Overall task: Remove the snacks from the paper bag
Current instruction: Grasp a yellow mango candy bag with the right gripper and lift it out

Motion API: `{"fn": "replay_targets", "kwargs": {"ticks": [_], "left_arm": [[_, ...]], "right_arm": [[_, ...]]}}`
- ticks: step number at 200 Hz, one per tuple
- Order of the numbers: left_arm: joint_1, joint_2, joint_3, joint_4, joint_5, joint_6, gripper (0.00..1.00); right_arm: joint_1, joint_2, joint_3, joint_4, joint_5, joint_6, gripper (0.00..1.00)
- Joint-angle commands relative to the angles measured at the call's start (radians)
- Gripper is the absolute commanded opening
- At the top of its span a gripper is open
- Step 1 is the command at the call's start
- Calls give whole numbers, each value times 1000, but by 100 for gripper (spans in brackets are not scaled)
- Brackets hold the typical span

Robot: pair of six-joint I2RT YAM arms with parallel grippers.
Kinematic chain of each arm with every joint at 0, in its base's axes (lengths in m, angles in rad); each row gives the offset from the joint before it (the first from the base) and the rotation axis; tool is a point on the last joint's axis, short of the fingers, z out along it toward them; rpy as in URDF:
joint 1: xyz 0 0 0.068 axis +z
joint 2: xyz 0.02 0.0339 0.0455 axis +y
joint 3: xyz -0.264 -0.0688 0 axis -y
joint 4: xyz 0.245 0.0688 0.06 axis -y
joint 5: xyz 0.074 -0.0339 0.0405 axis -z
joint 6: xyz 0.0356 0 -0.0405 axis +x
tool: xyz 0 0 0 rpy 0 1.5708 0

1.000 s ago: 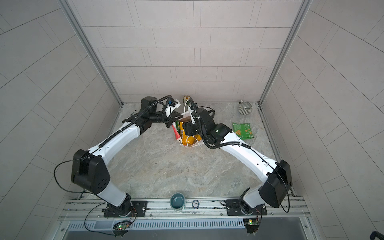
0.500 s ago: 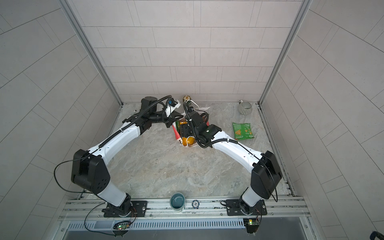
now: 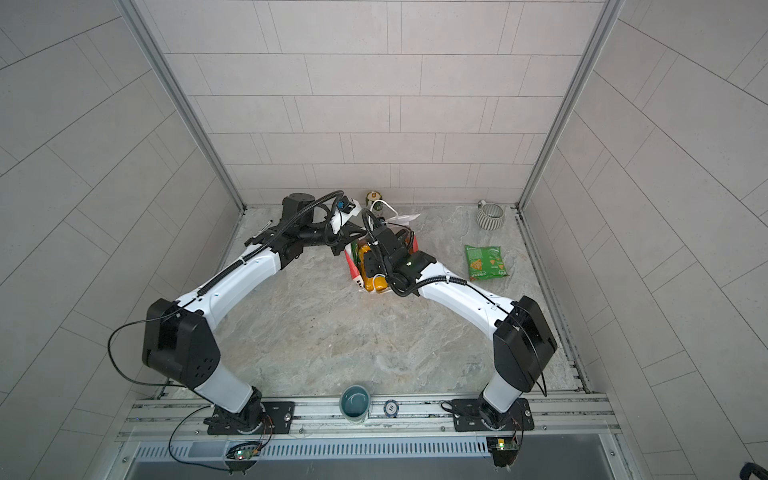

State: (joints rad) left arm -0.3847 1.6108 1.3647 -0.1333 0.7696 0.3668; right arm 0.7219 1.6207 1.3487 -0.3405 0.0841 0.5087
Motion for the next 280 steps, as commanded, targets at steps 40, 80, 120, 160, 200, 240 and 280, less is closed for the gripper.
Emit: {"fn": "replay_targets", "kwargs": {"ticks": [40,80,120,160,200,240,280], "left_arm": [[-11,-43,24,63,42,7,0],[-11,-35,27,57,30,20,0],[-11,-35,24,54,25,26,0],[-11,-32,24,54,19,29,0],[-11,-31,25,56,19,28,0],[-11,-41,17,55,17,31,0],[-11,-43,14,54,13,32,0]], "right_arm": [[7,-80,26,-4,-1,-28,13],[7,-118,25,1,-22,-48,5],[8,-161,33,6,-35,-78,0],[8,-210,65,-31,-61,-133,0],[9,-242,69,-22,-96,-180,0],[8,-277,64,18,-115,-247,0],[5,-300,109,16,-130,-283,0]]}}
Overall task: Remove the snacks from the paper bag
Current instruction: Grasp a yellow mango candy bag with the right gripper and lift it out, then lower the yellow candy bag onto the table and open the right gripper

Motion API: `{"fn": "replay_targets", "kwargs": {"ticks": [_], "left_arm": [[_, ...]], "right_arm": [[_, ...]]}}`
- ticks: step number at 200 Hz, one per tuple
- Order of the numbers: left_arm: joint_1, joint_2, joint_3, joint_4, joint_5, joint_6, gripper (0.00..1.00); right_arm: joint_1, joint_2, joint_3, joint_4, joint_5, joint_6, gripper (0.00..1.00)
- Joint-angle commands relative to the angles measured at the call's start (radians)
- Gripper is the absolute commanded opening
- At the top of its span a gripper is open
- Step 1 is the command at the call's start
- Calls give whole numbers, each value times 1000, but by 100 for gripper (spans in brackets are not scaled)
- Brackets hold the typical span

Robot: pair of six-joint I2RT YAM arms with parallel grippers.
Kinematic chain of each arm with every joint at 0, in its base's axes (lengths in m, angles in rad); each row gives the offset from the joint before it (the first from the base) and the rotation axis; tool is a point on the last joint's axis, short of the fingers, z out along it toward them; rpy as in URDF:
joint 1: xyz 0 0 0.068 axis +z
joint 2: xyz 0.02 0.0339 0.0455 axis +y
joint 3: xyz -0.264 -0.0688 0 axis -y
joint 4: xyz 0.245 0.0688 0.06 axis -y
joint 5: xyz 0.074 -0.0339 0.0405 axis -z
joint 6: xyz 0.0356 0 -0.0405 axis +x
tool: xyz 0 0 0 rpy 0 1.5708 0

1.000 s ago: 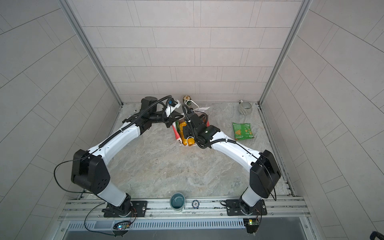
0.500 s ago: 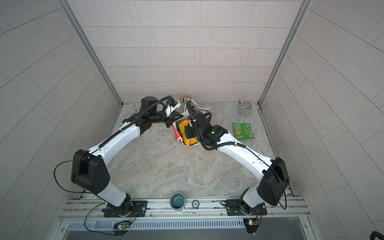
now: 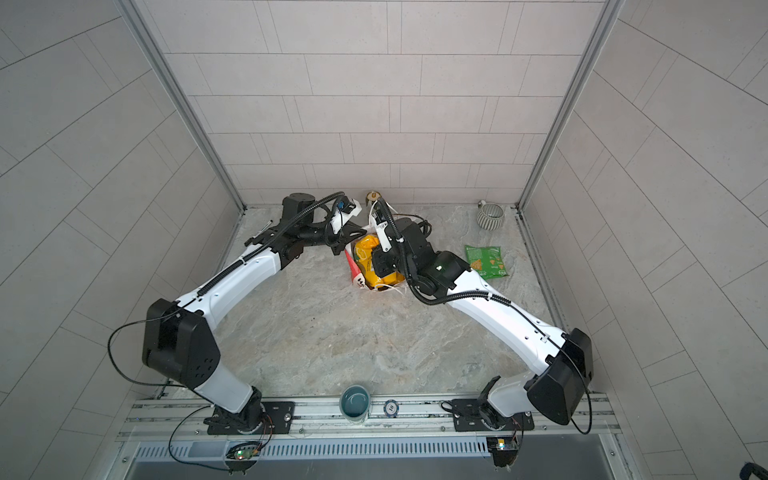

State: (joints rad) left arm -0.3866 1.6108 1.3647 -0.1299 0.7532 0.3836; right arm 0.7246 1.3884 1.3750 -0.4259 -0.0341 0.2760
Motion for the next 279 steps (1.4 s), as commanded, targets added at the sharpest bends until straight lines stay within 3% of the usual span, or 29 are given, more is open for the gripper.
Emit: {"fn": "replay_targets", "kwargs": {"ticks": [1,68,177,220,248,279], "left_arm": [[-9,-42,14,51,29,15,0],[-9,-45,11,53,18,14,0],[-9,-32,11,72,-10,11,0],[-9,-44,4,73,-15,9,0],[-9,-52,-6,77,-19,9,0],[-9,-59,-10,83,-20,5,0]], "right_arm": [[3,-68,84,101,-13,-50,0],[-51,-147,155,82,-49,-34,0],[-404,-287,146,124,-293,200,0],[-632,-342,36,191,-330,411,0],[-794,-341,-92,358,-414,615,0],[-847,-296,-244,528,-387,767,0]]}}
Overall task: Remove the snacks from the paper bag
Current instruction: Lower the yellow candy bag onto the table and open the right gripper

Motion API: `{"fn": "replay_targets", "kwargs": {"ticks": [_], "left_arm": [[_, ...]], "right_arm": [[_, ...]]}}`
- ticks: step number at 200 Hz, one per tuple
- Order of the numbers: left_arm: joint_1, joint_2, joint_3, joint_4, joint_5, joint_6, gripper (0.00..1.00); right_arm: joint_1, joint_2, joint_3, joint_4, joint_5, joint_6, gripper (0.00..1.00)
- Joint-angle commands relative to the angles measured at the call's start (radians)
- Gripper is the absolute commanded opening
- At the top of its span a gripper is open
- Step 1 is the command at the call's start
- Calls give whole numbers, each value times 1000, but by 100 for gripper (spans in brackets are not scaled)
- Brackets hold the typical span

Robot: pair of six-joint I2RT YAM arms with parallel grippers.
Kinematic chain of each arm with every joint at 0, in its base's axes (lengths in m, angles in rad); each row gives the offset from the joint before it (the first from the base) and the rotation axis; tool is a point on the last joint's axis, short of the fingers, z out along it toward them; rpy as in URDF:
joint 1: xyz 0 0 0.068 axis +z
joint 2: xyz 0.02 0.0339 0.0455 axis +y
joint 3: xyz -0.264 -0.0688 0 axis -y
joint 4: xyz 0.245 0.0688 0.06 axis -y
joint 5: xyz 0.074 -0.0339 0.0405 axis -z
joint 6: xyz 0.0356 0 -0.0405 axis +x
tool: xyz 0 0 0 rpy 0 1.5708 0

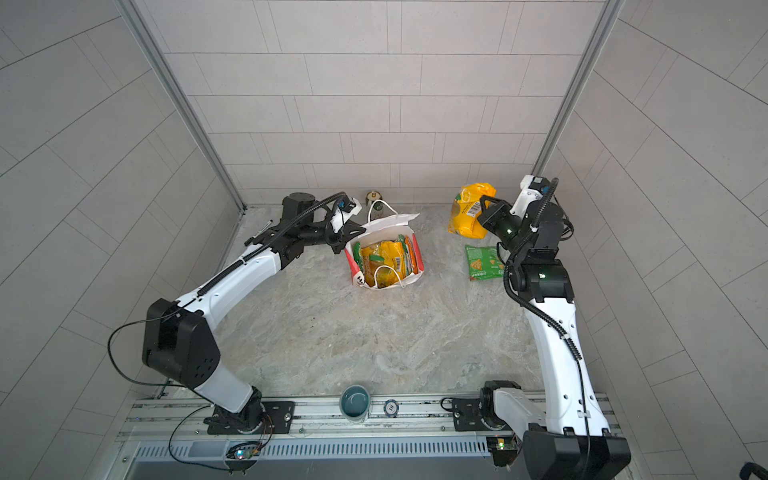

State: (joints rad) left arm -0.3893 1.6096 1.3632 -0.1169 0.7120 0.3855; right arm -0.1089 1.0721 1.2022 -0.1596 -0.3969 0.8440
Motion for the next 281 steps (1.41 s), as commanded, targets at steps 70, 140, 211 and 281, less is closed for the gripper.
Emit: {"fn": "replay_targets", "kwargs": {"ticks": [70,140,211,281], "left_arm": [[-6,-50,-10,75,14,3,0],[-6,-31,2,74,14,1,0],[-7,-37,1,69,12,4,0],[-6,-37,-2,69,7,10,0]], "right_arm": [[71,118,-403,574,255,439,0],[204,251,-491,723,497,569,0],[242,490,-476,909,564,774,0],[276,493,-525,905,629,775,24]]}}
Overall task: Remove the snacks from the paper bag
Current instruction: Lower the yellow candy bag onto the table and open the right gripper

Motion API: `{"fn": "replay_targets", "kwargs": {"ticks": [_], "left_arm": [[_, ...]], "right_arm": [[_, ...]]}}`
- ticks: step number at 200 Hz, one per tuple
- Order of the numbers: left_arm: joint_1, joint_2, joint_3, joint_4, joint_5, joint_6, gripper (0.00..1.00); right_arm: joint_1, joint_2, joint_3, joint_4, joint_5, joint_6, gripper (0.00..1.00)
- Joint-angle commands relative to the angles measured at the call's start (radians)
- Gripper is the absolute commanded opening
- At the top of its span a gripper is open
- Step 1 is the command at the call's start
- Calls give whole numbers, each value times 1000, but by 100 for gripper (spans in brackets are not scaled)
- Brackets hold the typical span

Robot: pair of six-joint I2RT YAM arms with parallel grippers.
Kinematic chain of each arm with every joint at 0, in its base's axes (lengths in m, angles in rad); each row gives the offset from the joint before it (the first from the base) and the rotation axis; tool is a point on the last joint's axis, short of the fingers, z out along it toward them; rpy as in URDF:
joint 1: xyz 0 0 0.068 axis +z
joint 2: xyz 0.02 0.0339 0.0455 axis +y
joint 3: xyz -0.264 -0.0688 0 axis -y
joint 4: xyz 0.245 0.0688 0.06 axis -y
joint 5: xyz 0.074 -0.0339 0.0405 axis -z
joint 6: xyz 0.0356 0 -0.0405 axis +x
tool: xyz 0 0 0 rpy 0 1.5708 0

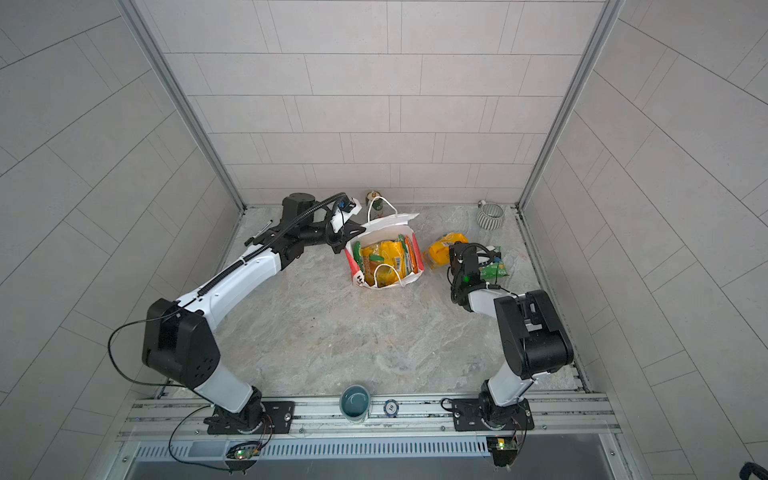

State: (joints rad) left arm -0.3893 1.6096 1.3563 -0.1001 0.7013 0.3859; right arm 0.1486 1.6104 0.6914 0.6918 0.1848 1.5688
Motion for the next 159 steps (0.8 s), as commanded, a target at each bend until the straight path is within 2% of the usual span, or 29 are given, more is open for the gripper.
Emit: {"fn": "replay_targets", "kwargs": {"ticks": [1,67,94,139,159], "left_arm": [[-6,-37,5,52,18,9,0],[-6,-37,4,51,18,6,0],[-7,-39,2,48,17,10,0],[-6,-43,-5,51,14,11,0],[-6,-38,-5,52,15,8,0]], "right_arm": [[18,-47,-17,52,48,50,25],[23,-159,-138,4,2,17,44],[21,-282,-188,-116,-6,-20,55],[23,-492,-226,-325,-89,-167,56],[23,-573,-212,-421,-140,-320,54]]}}
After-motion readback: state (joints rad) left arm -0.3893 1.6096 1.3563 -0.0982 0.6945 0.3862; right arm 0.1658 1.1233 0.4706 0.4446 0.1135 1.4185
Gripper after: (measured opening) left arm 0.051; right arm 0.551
